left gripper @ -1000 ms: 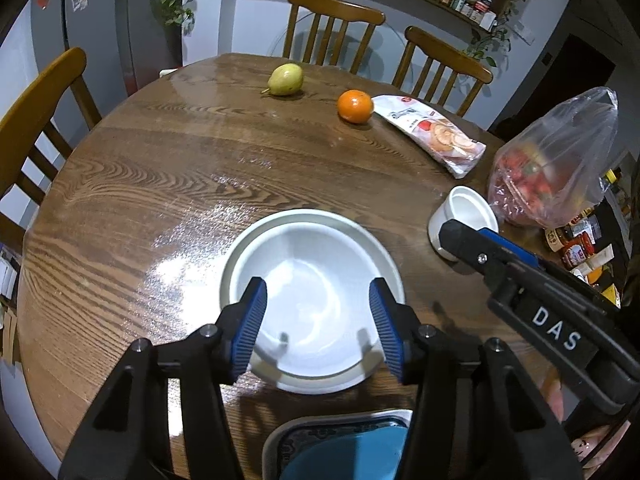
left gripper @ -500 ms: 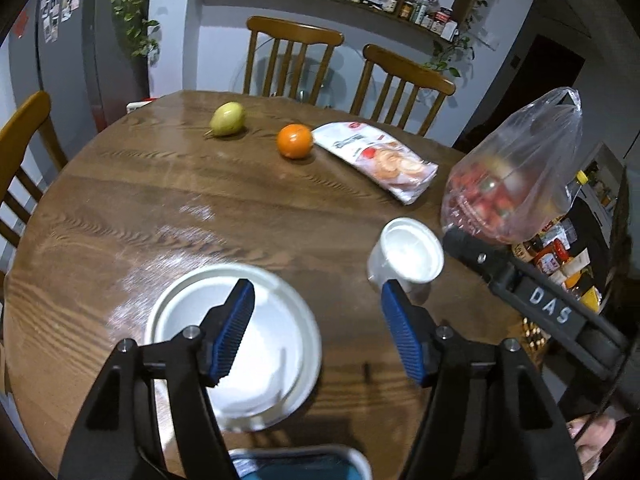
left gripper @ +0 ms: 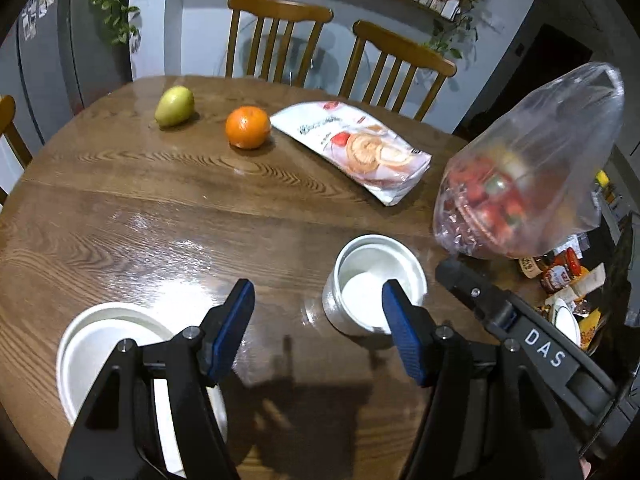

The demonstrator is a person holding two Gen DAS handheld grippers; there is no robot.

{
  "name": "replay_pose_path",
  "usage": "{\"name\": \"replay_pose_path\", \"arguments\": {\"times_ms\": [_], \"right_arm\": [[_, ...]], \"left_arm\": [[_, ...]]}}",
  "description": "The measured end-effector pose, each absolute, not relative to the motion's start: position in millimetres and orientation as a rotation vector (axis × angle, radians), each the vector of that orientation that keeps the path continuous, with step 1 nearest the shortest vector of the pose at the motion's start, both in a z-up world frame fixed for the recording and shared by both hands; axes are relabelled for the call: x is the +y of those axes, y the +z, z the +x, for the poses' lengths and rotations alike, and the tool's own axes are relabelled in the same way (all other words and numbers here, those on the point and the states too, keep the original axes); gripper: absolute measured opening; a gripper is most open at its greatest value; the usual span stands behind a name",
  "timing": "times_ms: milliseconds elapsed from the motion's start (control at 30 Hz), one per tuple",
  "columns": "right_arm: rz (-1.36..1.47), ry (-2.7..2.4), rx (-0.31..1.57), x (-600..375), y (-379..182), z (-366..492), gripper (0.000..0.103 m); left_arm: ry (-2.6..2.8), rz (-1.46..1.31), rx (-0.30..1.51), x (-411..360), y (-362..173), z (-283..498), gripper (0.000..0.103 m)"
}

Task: Organize plates and bowls
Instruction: 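Move both grippers to the small deep white bowl by the plastic bag, then close both grippers on the small white bowl rim and lift it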

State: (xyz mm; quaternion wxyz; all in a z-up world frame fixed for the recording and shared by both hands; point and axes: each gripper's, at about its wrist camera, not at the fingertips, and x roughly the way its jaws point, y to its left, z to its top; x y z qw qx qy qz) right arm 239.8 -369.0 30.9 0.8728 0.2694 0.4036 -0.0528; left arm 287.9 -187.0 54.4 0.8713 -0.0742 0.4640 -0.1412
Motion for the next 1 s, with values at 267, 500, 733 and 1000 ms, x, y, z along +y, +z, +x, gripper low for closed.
{"name": "replay_pose_path", "arguments": {"times_ms": [267,500,733,1000], "right_arm": [[0.600,-0.142,0.888,-391,1,250,0.051],[0.648,-0.090,0.881,-399,-10,251,0.046],[0.609,-0.095,0.911,-383,-12,258,0.035],[0.693,-0.038,0.903,-384,-21,260,0.024]], "left_arm": [[-0.281,-0.123,1.053,-212,18,308,0.063],[-0.279,-0.096,1.069,-225,4,310,0.061],[-0.259,-0.072,1.092,-225,-8,316,0.053],[-0.262,-0.063,1.080,-231,-7,315,0.039]]}}
